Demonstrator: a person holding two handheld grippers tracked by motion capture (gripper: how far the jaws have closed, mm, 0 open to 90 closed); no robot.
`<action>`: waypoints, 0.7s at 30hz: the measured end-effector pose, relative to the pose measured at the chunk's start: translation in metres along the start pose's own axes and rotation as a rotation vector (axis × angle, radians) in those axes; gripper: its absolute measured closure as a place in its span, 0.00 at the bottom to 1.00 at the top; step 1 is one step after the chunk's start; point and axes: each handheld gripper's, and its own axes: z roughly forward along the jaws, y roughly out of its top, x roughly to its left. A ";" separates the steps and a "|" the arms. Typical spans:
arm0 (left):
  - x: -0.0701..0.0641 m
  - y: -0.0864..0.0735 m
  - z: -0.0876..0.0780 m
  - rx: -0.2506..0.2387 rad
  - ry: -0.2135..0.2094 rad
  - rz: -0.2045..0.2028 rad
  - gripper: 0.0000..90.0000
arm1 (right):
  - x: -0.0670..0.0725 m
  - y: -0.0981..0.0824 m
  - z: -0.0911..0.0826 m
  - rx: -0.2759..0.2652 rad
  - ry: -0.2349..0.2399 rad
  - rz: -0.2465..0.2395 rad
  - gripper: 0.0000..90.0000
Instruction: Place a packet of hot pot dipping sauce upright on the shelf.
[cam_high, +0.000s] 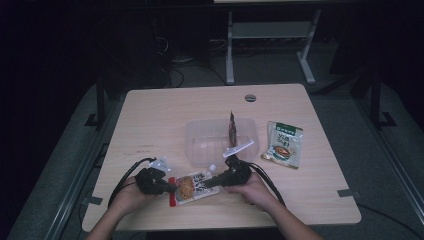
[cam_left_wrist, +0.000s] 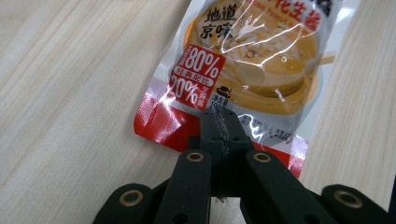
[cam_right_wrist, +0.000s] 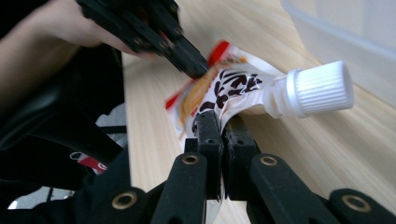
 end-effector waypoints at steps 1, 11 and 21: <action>0.000 0.000 0.000 -0.001 -0.002 -0.005 1.00 | 0.001 0.001 0.000 -0.012 0.016 -0.002 0.97; 0.001 -0.001 -0.001 -0.003 -0.003 -0.003 1.00 | 0.015 0.018 0.005 -0.042 0.075 -0.064 1.00; 0.004 -0.003 -0.003 -0.022 -0.012 -0.028 1.00 | 0.026 0.031 0.015 -0.090 0.104 -0.117 1.00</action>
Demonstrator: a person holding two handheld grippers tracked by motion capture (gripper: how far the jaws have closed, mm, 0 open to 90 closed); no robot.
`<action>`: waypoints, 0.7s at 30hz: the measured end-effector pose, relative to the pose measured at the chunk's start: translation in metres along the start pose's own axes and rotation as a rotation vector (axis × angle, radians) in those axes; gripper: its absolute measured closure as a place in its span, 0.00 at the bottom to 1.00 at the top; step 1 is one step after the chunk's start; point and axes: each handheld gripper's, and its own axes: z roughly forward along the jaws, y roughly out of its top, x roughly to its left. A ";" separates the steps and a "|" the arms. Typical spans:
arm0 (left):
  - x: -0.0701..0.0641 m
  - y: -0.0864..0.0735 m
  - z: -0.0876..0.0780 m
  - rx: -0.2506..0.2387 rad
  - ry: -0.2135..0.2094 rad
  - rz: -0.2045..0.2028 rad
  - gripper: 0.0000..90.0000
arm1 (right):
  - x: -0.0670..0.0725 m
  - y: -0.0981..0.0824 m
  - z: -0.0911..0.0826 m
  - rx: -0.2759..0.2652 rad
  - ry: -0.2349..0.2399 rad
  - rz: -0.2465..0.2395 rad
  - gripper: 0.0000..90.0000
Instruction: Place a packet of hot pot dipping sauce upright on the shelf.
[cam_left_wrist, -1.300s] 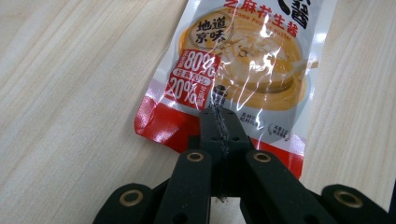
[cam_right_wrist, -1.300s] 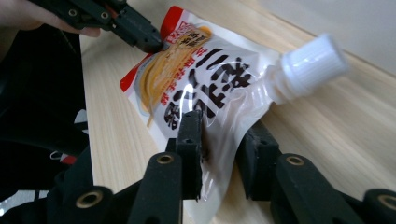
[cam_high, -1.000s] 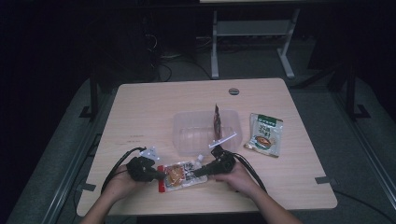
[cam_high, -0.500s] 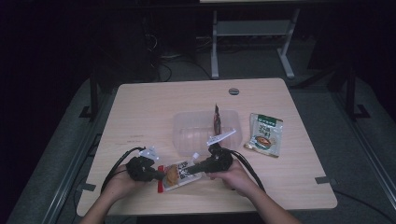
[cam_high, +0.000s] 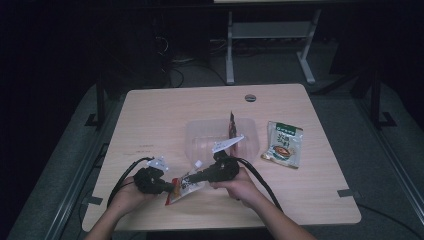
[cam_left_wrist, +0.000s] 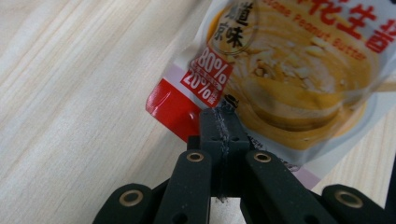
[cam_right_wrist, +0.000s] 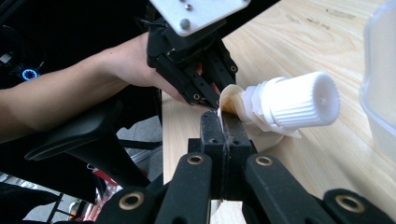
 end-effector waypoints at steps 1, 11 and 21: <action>0.000 0.000 -0.001 -0.009 -0.003 0.001 1.00 | 0.002 0.001 0.000 -0.001 0.002 -0.002 1.00; -0.018 0.014 -0.003 -0.128 -0.076 0.026 1.00 | 0.016 0.009 -0.012 -0.039 0.014 -0.066 1.00; -0.033 0.027 -0.009 -0.240 -0.118 0.071 1.00 | 0.027 0.019 -0.036 -0.093 0.021 -0.101 1.00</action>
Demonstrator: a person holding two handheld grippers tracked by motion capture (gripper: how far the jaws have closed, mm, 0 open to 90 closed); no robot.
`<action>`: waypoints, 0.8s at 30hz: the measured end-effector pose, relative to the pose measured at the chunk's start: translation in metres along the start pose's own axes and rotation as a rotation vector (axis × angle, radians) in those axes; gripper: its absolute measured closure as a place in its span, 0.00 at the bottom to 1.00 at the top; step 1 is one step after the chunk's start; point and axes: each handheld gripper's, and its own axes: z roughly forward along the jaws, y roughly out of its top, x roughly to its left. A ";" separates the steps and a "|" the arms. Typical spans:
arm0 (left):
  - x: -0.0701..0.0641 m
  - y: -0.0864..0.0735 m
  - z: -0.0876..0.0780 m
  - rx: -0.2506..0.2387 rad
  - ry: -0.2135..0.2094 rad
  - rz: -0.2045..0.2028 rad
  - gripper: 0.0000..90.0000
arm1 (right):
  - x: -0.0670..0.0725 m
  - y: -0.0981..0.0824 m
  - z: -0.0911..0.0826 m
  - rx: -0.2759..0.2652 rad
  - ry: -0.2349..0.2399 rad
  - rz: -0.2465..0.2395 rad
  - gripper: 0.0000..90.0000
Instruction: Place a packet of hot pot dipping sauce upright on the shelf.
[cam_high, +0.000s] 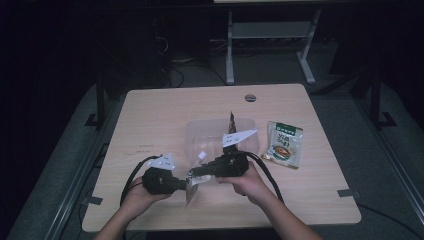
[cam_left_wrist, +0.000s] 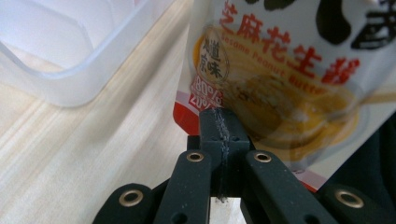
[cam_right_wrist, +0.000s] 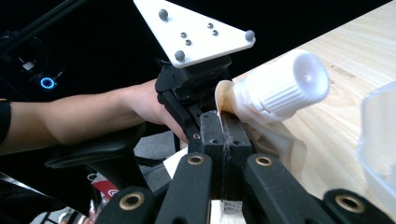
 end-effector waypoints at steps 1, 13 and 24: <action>0.001 0.000 -0.002 -0.007 -0.005 -0.002 1.00 | 0.001 0.001 -0.002 -0.001 -0.001 -0.003 1.00; 0.008 -0.008 -0.033 -0.088 0.045 -0.013 0.75 | 0.008 0.008 -0.015 0.019 -0.042 -0.043 1.00; 0.007 -0.032 -0.036 -0.029 0.043 -0.086 0.49 | 0.012 0.022 -0.029 0.013 -0.064 -0.076 1.00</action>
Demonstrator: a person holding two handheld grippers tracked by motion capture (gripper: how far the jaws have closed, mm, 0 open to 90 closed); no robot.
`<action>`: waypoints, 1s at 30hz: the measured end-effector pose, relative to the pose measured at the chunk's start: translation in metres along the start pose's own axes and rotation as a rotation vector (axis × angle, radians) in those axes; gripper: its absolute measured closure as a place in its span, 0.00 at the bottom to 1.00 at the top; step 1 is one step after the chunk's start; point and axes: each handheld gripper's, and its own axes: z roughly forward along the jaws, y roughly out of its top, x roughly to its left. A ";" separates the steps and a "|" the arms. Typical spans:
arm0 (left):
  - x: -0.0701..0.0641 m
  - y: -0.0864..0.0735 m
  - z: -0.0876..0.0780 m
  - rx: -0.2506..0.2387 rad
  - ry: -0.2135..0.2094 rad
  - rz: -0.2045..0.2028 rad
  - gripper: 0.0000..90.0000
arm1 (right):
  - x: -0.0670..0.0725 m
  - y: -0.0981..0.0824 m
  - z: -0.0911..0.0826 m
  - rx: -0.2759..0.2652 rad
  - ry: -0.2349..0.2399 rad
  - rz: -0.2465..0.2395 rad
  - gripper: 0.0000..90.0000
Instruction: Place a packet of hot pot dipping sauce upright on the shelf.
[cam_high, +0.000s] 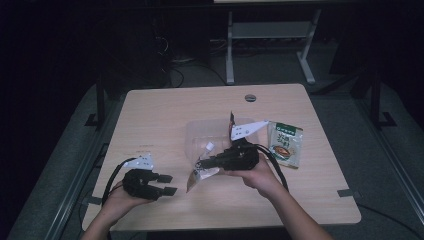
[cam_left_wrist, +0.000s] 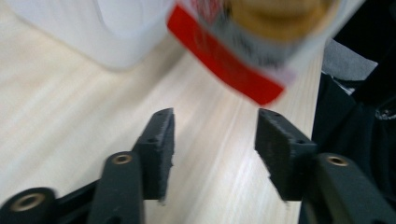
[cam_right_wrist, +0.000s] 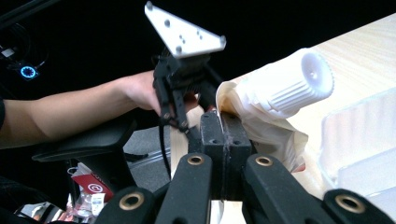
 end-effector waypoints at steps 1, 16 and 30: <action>-0.001 -0.003 0.000 0.004 -0.001 -0.008 0.48 | 0.000 0.002 -0.001 -0.002 -0.001 0.000 1.00; 0.002 -0.013 0.004 0.032 0.000 -0.020 0.35 | -0.012 0.034 -0.017 -0.013 -0.061 -0.022 1.00; 0.005 -0.014 0.007 0.050 -0.005 -0.008 0.35 | -0.034 0.055 -0.022 0.008 -0.139 -0.034 1.00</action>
